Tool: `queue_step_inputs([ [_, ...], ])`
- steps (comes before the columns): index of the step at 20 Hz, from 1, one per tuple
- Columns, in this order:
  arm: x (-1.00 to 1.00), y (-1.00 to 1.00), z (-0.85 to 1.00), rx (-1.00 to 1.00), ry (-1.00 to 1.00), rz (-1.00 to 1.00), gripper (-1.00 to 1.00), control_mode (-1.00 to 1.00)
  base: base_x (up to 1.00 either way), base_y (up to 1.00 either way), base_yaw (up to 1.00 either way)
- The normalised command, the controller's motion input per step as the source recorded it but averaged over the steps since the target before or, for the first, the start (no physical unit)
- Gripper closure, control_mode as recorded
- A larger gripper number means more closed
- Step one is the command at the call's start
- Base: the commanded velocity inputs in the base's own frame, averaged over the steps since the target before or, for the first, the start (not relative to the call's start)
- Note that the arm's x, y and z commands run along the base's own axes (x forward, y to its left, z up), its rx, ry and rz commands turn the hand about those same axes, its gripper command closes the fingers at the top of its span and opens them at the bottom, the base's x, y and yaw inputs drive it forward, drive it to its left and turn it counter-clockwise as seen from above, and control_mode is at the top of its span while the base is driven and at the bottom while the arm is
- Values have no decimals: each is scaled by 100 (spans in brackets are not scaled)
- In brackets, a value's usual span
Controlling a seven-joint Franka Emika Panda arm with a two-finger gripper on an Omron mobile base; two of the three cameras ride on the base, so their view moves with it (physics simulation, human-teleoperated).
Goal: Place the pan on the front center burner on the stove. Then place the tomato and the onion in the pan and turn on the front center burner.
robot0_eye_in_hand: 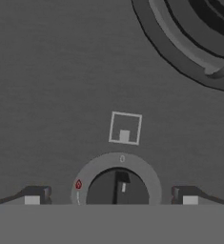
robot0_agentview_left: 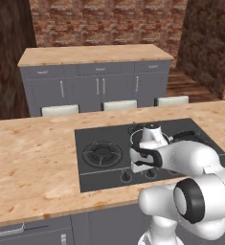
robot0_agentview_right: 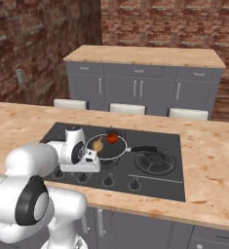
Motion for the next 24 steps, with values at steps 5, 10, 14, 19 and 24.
queue_step_inputs([
  [5, 0, 0, -16, 0, 0, 0, -100, -100, 0, 0, 0],
  [10, -2, 1, -14, 0, 0, 0, 100, -100, 0, 0, 0],
  [14, -18, 0, -11, 0, 0, 0, 100, -100, 0, 0, 0],
  [19, -26, 0, -15, 0, 0, 1, 100, -100, 0, 0, 0],
  [24, -27, 0, -14, 0, 0, 11, 100, -100, 0, 0, 0],
])
